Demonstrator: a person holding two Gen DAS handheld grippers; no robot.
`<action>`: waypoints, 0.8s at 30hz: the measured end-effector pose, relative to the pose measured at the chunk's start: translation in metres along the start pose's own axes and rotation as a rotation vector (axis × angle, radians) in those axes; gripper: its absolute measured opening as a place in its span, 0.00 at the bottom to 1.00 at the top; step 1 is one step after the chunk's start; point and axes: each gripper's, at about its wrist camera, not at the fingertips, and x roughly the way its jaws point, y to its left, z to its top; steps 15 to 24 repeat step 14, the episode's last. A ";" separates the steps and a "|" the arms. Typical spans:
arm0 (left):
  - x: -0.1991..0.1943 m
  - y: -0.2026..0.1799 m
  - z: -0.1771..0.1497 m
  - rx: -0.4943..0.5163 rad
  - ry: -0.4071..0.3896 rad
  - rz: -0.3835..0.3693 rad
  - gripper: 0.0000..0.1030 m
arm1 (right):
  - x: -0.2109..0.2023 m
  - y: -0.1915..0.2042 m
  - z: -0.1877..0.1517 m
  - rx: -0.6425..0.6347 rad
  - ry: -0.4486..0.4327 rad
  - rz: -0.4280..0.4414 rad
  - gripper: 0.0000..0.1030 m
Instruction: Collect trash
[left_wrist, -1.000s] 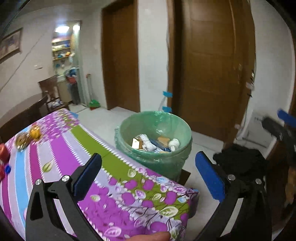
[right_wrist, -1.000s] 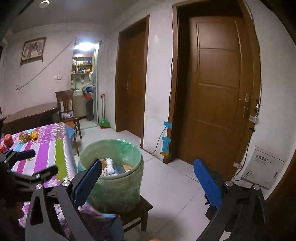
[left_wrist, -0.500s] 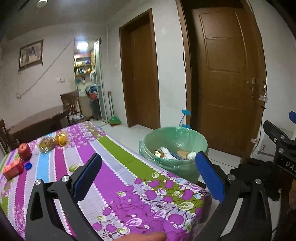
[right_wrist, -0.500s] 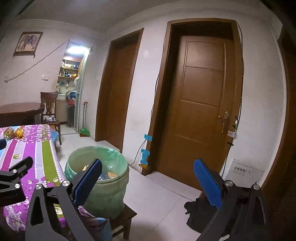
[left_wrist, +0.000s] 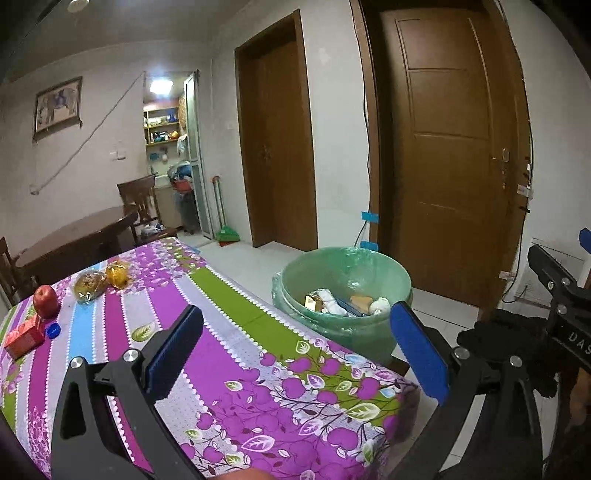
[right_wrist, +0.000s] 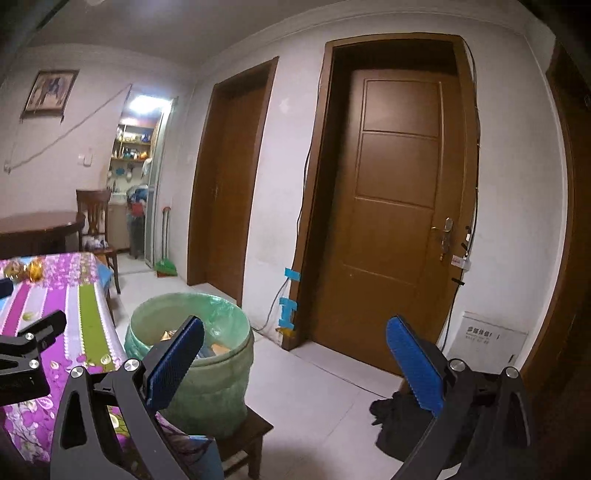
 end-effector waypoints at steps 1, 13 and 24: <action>0.000 0.000 0.000 0.002 0.001 -0.003 0.95 | 0.000 -0.001 0.000 0.005 -0.006 -0.004 0.96; -0.008 0.000 0.002 0.022 -0.011 -0.028 0.95 | 0.008 0.004 -0.002 -0.004 0.017 -0.026 0.96; -0.009 0.000 0.002 0.026 -0.014 -0.027 0.95 | 0.008 0.006 -0.003 -0.006 0.014 -0.028 0.96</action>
